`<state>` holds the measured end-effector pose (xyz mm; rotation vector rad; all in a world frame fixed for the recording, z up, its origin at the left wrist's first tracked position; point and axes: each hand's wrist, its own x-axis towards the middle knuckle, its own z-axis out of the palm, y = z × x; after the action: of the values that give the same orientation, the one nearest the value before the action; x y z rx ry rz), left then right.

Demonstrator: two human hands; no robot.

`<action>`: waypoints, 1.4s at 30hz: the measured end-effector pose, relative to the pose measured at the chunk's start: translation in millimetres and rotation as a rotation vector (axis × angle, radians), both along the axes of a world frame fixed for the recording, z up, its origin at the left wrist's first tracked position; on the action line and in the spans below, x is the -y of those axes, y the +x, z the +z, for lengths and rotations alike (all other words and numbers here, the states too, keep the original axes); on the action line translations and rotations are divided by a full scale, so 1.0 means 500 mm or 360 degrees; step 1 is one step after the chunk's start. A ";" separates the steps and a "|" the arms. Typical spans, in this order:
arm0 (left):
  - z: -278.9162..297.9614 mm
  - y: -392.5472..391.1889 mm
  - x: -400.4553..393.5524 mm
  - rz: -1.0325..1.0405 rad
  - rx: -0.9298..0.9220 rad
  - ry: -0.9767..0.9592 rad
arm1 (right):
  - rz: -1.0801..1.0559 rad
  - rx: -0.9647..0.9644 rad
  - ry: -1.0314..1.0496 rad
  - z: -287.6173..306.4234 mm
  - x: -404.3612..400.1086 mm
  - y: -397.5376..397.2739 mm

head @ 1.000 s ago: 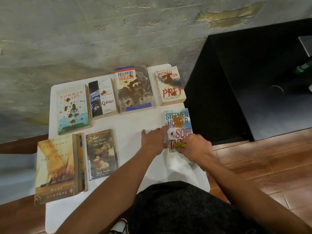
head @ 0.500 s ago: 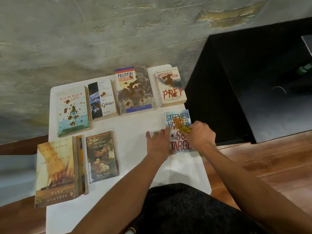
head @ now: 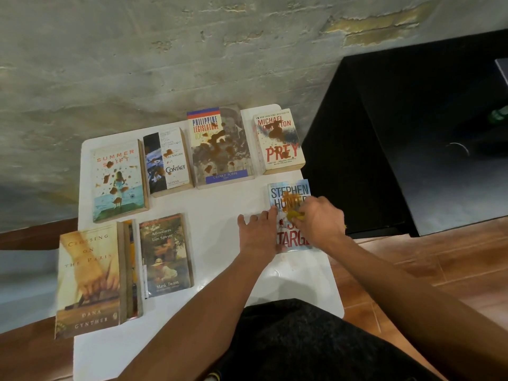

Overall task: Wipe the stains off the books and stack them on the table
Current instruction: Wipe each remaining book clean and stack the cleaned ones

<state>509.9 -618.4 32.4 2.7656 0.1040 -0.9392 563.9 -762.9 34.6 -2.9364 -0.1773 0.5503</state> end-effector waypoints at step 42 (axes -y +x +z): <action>0.004 0.005 0.000 0.0046 -0.0013 -0.0040 | 0.0057 -0.0048 -0.0185 -0.013 -0.036 0.119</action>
<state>512.6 -618.3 34.4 2.7299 0.1319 -0.9382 623.6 -745.1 28.2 -3.0406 -0.2012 0.6305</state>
